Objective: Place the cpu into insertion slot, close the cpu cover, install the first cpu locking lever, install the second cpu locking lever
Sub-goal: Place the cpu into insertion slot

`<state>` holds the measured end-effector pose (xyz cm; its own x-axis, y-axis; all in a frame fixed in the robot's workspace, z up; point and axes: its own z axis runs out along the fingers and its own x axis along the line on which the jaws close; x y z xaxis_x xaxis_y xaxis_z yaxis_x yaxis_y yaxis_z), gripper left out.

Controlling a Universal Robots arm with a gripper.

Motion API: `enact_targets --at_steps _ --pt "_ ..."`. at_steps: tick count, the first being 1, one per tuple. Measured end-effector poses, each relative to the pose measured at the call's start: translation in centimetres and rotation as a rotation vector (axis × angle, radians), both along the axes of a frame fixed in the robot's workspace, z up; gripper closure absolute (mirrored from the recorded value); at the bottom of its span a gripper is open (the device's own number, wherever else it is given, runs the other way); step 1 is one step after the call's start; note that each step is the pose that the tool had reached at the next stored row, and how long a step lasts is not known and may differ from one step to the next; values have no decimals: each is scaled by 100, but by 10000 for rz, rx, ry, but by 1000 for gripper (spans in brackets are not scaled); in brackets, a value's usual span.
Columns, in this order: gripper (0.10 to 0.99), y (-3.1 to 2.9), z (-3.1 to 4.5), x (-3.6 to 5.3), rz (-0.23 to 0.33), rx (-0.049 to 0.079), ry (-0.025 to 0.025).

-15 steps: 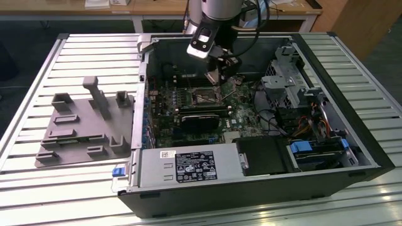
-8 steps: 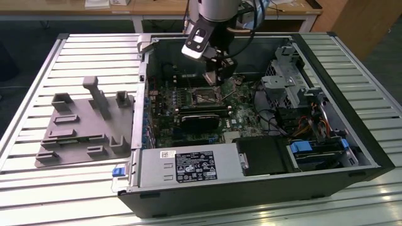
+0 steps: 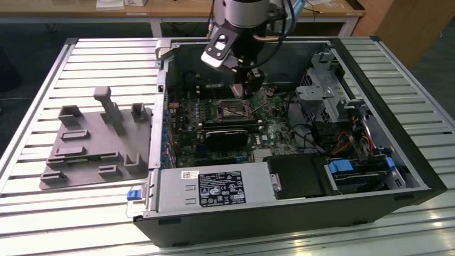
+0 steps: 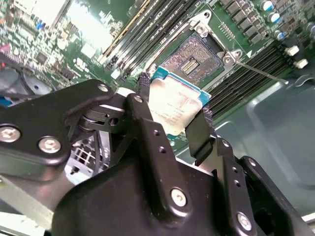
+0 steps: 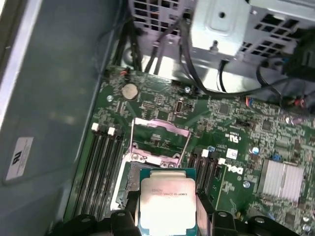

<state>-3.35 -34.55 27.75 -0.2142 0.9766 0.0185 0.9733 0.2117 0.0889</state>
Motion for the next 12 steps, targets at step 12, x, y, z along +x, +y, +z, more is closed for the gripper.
enact_targets --at_steps 12 --pt "549 3 -122 -24 -801 -16 -1"
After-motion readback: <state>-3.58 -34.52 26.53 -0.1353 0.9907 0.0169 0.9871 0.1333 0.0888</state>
